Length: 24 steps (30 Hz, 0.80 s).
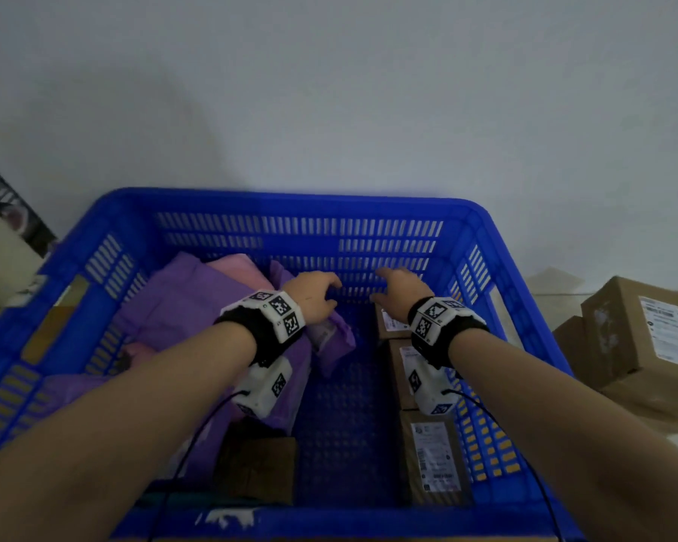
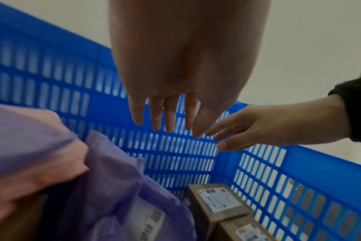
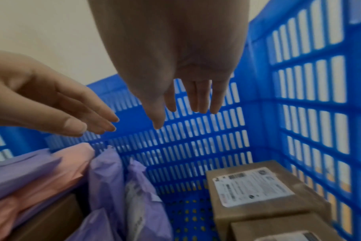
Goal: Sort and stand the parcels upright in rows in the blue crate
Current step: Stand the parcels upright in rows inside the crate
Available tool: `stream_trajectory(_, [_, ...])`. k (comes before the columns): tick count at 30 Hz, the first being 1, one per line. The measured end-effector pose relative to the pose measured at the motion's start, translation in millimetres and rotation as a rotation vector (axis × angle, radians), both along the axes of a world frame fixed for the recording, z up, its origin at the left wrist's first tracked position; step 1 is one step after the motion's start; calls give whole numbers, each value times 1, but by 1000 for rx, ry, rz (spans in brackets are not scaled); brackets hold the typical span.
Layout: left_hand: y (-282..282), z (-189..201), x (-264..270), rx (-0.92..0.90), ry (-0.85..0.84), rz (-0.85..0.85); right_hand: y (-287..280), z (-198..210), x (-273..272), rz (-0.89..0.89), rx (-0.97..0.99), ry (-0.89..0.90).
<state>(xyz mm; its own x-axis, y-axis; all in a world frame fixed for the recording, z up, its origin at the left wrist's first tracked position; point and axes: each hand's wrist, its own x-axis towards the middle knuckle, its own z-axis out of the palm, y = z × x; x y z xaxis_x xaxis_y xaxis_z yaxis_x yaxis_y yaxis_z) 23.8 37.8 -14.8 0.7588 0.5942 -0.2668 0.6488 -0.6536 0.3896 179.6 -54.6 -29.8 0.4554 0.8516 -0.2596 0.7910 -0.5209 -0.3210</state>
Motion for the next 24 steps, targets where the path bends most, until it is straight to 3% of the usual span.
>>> stream_trajectory(6, [12, 27, -52, 103, 92, 45, 22, 21, -42, 152, 80, 1])
stream_trajectory(12, [22, 41, -108, 138, 94, 214, 46, 21, -90, 295, 119, 51])
stream_trajectory(15, [31, 39, -131, 136, 239, 198, 56, 19, -114, 398, 157, 96])
stream_trajectory(24, [45, 15, -176, 73, 274, 278, 85, -8, -160, 625, 143, 59])
